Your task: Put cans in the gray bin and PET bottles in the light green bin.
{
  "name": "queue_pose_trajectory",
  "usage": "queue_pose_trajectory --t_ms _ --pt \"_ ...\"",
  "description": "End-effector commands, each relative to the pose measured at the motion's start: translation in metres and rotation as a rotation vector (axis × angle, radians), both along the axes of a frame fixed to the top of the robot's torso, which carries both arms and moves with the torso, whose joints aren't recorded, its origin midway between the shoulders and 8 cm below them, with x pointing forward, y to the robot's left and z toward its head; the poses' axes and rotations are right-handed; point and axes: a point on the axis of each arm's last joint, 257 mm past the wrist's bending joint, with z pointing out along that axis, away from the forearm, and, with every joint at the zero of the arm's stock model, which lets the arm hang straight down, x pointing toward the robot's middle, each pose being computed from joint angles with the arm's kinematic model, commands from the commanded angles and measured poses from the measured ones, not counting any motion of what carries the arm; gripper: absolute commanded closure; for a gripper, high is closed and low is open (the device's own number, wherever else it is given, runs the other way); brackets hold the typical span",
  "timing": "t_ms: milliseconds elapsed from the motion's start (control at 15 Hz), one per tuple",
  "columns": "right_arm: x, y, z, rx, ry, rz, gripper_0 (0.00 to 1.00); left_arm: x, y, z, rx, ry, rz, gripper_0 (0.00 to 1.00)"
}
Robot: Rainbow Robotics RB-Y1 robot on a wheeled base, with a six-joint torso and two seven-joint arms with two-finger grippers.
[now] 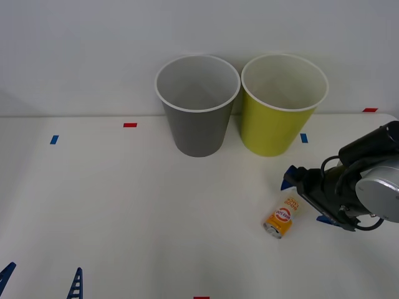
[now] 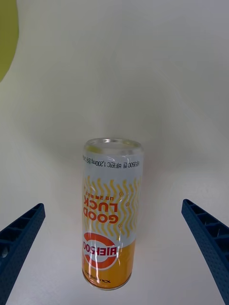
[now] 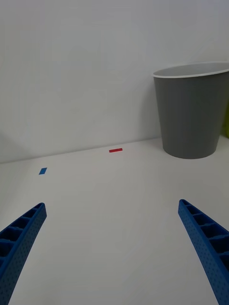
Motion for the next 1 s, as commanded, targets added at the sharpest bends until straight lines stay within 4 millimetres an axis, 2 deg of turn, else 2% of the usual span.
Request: queue_pose_trajectory --t_ms 67,200,533,800,1000 --pt "0.003 -0.007 -0.007 -0.026 0.015 0.014 0.0 0.0 0.0 0.0 0.0 0.0 0.0 0.05" --pt "0.005 -0.006 -0.019 -0.013 0.037 0.019 0.0 0.0 0.0 0.0 0.0 0.0 0.0 0.05" --pt "0.009 -0.002 -0.029 0.005 0.094 0.014 0.0 0.0 0.0 0.0 0.0 0.0 0.0 0.05" --pt "0.01 0.006 -0.033 0.008 0.123 0.031 0.0 0.0 0.0 0.0 0.0 0.0 0.0 0.05" --pt "0.02 0.008 -0.036 0.014 0.137 0.027 0.0 0.0 0.0 0.0 0.0 0.0 0.0 0.05"
